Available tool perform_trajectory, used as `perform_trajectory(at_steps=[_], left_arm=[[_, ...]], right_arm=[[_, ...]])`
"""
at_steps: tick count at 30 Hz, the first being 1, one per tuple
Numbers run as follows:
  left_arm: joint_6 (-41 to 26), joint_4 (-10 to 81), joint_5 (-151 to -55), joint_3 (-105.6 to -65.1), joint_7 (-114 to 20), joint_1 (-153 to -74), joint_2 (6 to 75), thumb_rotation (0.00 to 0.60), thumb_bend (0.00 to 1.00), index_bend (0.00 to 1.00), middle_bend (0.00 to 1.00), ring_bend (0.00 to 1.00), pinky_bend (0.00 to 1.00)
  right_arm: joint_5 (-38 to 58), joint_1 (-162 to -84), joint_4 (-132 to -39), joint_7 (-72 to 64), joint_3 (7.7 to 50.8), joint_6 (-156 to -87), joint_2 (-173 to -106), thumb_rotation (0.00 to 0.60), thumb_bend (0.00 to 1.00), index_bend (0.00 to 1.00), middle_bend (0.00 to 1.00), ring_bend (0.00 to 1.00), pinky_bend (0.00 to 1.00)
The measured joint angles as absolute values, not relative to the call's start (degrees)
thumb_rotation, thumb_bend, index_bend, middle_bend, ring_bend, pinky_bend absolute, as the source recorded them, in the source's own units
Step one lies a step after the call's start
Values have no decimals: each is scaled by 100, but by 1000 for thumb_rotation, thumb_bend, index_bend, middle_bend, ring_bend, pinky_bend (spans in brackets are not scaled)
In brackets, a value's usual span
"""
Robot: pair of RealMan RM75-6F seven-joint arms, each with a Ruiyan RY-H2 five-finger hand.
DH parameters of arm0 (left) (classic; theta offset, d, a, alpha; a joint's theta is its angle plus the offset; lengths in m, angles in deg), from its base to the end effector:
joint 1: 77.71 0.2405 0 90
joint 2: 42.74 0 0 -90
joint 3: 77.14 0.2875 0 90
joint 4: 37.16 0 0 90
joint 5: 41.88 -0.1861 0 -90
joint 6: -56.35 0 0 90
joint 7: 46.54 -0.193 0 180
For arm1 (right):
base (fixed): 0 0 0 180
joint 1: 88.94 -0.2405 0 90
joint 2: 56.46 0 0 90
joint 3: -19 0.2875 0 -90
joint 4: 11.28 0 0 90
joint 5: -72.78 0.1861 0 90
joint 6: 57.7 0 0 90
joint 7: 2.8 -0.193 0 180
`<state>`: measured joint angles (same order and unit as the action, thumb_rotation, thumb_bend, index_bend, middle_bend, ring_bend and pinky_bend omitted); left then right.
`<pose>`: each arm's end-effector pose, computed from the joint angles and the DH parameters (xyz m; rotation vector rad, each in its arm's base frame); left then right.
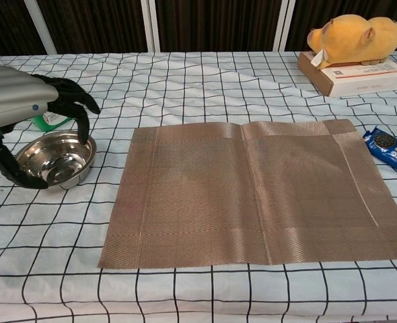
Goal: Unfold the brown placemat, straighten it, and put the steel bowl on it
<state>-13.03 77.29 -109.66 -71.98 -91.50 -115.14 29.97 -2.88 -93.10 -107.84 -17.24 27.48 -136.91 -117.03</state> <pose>-0.1629 0.3050 0.0520 -2.0352 -0.6375 -0.6996 -0.3489 -0.2410 0.2210 1.1128 -1.1757 1.0349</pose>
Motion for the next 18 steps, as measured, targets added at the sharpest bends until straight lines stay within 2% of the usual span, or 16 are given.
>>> perform_trajectory(at_steps=[8, 18], left_arm=[[-1099, 6995, -10444, -7272, -9075, -11442, 3100, 600, 105, 435, 159, 52, 121], [-952, 6522, -10315, -7251, -9027, -11340, 3305, 600, 108, 465, 165, 52, 121]], right_arm=[[-260, -9310, -10790, -1726, 2758, -13685, -11701, 600, 111, 0, 0, 0, 161], [-227, -9321, -10785, -1726, 2769, -13654, -11695, 600, 111, 0, 0, 0, 161]])
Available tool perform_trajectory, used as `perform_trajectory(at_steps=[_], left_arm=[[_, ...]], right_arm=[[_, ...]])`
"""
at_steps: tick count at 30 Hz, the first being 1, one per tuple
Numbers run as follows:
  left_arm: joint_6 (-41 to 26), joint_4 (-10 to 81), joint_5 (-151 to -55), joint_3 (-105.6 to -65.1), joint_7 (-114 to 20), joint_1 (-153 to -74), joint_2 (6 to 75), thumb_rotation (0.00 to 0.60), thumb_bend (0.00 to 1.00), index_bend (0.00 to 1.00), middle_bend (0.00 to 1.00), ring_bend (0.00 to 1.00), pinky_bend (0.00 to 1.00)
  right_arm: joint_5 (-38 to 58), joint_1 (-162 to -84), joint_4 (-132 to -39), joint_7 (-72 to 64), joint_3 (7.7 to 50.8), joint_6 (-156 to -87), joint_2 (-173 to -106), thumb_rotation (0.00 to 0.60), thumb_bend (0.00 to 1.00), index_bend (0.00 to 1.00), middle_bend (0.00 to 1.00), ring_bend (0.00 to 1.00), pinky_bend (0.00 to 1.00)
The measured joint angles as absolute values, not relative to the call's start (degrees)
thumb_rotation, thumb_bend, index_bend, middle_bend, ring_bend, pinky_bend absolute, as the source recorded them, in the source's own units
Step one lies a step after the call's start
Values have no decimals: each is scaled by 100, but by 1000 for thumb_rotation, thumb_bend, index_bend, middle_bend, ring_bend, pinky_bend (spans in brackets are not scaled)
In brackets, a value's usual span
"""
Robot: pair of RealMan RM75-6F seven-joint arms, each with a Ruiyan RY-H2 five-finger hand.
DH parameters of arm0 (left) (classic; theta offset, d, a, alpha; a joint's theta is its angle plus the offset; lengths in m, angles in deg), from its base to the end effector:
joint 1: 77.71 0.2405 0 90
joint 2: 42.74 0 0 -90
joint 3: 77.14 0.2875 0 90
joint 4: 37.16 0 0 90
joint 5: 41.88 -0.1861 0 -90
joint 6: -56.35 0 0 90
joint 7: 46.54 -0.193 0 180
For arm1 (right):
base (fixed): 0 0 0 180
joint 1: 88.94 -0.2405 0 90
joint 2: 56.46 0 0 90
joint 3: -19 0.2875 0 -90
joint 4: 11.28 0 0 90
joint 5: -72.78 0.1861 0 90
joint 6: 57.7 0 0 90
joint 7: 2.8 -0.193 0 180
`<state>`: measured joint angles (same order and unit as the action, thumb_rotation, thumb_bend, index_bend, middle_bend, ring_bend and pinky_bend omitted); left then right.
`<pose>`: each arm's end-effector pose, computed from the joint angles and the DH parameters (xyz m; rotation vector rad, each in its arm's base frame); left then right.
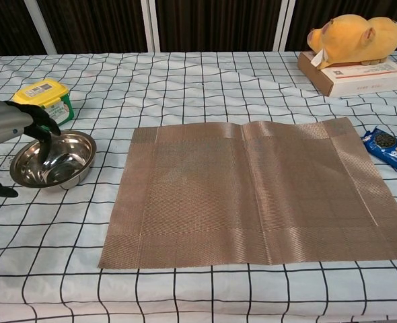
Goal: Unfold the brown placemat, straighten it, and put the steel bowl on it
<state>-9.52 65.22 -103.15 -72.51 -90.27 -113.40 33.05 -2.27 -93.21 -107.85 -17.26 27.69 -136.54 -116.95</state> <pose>-0.2275 0.3254 0.0377 -1.9681 -0.6768 -0.4978 -0.3503 -0.2420 0.2217 1.1052 -1.1804 1.0308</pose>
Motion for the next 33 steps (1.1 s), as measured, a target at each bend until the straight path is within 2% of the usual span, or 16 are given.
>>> perform_trajectory(at_steps=[11, 16, 19, 24, 27, 29, 33], left_arm=[[-859, 6140, -10244, -7313, -9028, -11312, 3558, 600, 216, 485, 178, 52, 122], [-766, 5903, -10221, -7378, -9019, -11341, 3761, 600, 234, 489, 182, 53, 128], [-690, 5774, -10210, -7420, -9059, -11387, 3898, 600, 284, 493, 208, 75, 154], [-633, 5656, -10221, -7480, -9125, -11442, 4054, 600, 357, 529, 312, 185, 276], [-629, 5627, -10248, -7503, -9157, -11454, 4088, 600, 388, 570, 452, 348, 422], [-658, 5624, -10290, -7516, -9150, -11449, 4098, 600, 396, 587, 513, 410, 470], [-715, 5619, -10434, -7528, -9101, -11434, 4106, 600, 405, 614, 560, 459, 511]], right_arm=[[-219, -9324, -10793, -1742, 2769, -13634, -11686, 600, 110, 0, 0, 0, 161], [-221, -9325, -10805, -1741, 2766, -13628, -11682, 600, 111, 0, 0, 0, 161], [-214, -9320, -10808, -1757, 2770, -13632, -11678, 600, 111, 0, 0, 0, 161], [-204, -9320, -10808, -1781, 2777, -13626, -11671, 600, 110, 0, 0, 0, 161], [-204, -9322, -10811, -1783, 2776, -13619, -11670, 600, 111, 0, 0, 0, 161], [-204, -9321, -10813, -1787, 2775, -13617, -11669, 600, 111, 0, 0, 0, 161], [-206, -9324, -10815, -1789, 2774, -13611, -11668, 600, 111, 0, 0, 0, 161]])
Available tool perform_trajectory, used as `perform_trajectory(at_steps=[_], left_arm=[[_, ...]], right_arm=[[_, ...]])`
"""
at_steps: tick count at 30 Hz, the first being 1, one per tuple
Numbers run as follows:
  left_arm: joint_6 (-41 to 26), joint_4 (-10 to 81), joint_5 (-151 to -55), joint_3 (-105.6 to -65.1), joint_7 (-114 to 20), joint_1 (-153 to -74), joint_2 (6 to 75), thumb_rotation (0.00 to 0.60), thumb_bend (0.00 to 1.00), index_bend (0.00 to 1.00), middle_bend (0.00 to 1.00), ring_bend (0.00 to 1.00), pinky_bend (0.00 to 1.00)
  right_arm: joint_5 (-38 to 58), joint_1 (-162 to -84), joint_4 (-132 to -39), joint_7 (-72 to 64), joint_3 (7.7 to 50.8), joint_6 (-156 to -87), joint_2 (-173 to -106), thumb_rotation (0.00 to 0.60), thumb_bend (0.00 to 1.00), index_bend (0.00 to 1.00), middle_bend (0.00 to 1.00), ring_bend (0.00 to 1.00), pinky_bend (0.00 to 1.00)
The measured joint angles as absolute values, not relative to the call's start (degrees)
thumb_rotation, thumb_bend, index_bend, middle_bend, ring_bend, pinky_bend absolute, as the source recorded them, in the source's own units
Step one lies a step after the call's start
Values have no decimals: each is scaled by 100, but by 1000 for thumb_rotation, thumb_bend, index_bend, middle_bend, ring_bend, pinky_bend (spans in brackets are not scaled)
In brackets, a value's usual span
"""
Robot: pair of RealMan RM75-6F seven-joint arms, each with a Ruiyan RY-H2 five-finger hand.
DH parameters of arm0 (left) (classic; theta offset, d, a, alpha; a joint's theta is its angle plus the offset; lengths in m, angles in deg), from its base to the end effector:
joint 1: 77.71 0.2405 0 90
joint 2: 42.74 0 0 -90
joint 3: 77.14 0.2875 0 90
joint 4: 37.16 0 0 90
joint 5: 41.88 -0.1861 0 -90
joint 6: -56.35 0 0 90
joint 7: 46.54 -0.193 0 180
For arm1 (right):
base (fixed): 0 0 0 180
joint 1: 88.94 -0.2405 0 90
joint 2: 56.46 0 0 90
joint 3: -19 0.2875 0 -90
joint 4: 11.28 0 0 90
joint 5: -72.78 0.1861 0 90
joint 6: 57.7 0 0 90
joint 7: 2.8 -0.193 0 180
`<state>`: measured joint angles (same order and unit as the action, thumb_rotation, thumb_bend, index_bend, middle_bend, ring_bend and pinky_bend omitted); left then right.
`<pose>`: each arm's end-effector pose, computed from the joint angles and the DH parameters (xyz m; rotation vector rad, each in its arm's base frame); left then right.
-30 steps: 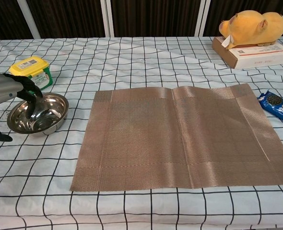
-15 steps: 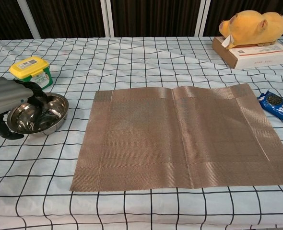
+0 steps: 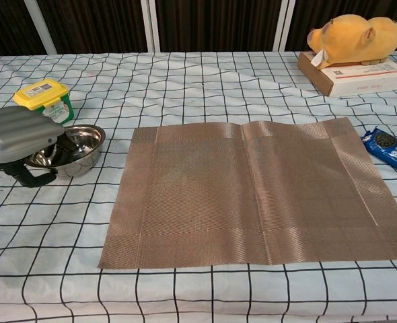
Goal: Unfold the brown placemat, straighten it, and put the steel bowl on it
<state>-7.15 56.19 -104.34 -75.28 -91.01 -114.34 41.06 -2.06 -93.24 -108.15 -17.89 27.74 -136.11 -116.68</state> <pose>-0.2187 0.3421 -0.0012 -1.9868 -0.6170 -0.5308 -0.3504 -0.2421 0.2218 1.0999 -1.1948 1.0349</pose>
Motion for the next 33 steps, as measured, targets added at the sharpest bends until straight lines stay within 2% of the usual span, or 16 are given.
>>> perform_trajectory(at_steps=[10, 19, 25, 33], left_arm=[[-871, 5678, -11046, -7565, -8922, -11439, 4056, 600, 411, 629, 573, 475, 528], [-837, 5770, -11328, -7973, -8880, -11719, 4086, 600, 423, 627, 570, 473, 527], [-442, 5684, -11296, -8323, -8996, -12173, 4406, 600, 423, 626, 569, 473, 526], [210, 5115, -11167, -8691, -9214, -12967, 5271, 600, 421, 626, 566, 472, 521]], right_arm=[[-213, -9320, -10819, -1793, 2773, -13620, -11671, 600, 110, 0, 0, 0, 161], [-218, -9320, -10819, -1799, 2770, -13619, -11670, 600, 110, 0, 0, 0, 161], [-190, -9318, -10816, -1815, 2786, -13621, -11669, 600, 110, 0, 0, 0, 161], [-129, -9315, -10807, -1847, 2817, -13611, -11656, 600, 111, 0, 0, 0, 161]])
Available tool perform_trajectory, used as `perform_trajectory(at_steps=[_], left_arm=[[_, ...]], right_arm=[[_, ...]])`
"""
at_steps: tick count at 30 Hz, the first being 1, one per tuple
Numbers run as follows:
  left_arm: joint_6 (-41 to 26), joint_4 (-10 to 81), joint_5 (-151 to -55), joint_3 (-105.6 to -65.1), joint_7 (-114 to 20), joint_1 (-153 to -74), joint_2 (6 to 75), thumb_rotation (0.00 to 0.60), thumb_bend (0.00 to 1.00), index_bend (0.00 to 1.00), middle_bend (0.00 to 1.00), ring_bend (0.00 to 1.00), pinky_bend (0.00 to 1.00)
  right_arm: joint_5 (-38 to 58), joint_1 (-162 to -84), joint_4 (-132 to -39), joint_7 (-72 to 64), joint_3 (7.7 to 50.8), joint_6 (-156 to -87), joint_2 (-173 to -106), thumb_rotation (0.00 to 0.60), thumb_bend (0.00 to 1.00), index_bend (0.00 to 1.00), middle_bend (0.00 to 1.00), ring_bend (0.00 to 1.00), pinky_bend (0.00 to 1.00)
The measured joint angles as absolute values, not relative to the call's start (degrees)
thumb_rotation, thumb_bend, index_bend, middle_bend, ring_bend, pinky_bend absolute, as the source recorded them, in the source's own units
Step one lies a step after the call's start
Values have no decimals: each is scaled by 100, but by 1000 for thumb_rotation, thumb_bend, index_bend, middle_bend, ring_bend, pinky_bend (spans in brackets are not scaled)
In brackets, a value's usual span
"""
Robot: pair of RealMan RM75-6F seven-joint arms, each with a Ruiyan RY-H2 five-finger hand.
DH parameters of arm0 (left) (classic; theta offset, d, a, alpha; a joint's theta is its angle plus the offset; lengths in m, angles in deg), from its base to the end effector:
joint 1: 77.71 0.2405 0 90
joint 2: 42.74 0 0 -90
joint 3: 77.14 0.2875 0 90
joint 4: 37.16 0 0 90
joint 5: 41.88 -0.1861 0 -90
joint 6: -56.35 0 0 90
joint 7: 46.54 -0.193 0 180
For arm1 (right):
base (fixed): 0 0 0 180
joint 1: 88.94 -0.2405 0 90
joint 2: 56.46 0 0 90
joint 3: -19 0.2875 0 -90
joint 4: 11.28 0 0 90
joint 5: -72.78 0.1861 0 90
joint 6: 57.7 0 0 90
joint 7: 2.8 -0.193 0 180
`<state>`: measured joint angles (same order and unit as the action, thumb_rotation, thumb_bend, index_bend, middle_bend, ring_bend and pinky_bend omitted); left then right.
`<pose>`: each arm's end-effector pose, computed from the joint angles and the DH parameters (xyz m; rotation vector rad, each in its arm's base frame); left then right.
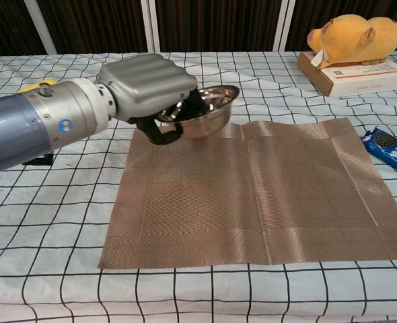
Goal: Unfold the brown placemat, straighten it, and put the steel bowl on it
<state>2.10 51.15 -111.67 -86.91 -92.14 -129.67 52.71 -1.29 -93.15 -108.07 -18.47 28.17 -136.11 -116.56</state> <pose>-0.0455 0.3750 -0.0595 -2.1674 -0.3229 -0.9161 -0.3525 -0.2426 0.2250 1.0787 -1.1979 1.0404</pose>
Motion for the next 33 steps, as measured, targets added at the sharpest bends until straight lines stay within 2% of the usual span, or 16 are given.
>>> perform_trajectory(at_steps=[8, 9, 12, 15, 25, 33], left_arm=[[655, 4397, -10971, -8795, -9366, -13500, 6055, 600, 375, 571, 513, 423, 476], [690, 4343, -10905, -8803, -9410, -13545, 6114, 600, 343, 559, 495, 409, 464], [791, 4247, -10716, -8814, -9580, -13675, 6245, 600, 154, 445, 364, 318, 386], [829, 4235, -10521, -8813, -9743, -13743, 6279, 600, 81, 336, 270, 249, 327], [451, 4930, -10279, -8739, -9932, -13663, 5912, 600, 73, 273, 217, 205, 274], [-595, 5990, -10406, -8608, -9595, -12939, 4921, 600, 73, 260, 214, 197, 259]], right_arm=[[-93, -9317, -10797, -1902, 2844, -13598, -11650, 600, 111, 0, 0, 0, 161], [-91, -9317, -10795, -1908, 2846, -13596, -11650, 600, 111, 0, 0, 0, 161], [-81, -9318, -10792, -1920, 2851, -13589, -11649, 600, 111, 0, 0, 0, 161], [-80, -9316, -10791, -1926, 2853, -13589, -11648, 600, 111, 0, 0, 0, 161], [-88, -9303, -10793, -1895, 2842, -13603, -11647, 600, 111, 0, 0, 0, 161], [-116, -9303, -10776, -1795, 2824, -13623, -11664, 600, 111, 0, 0, 0, 161]])
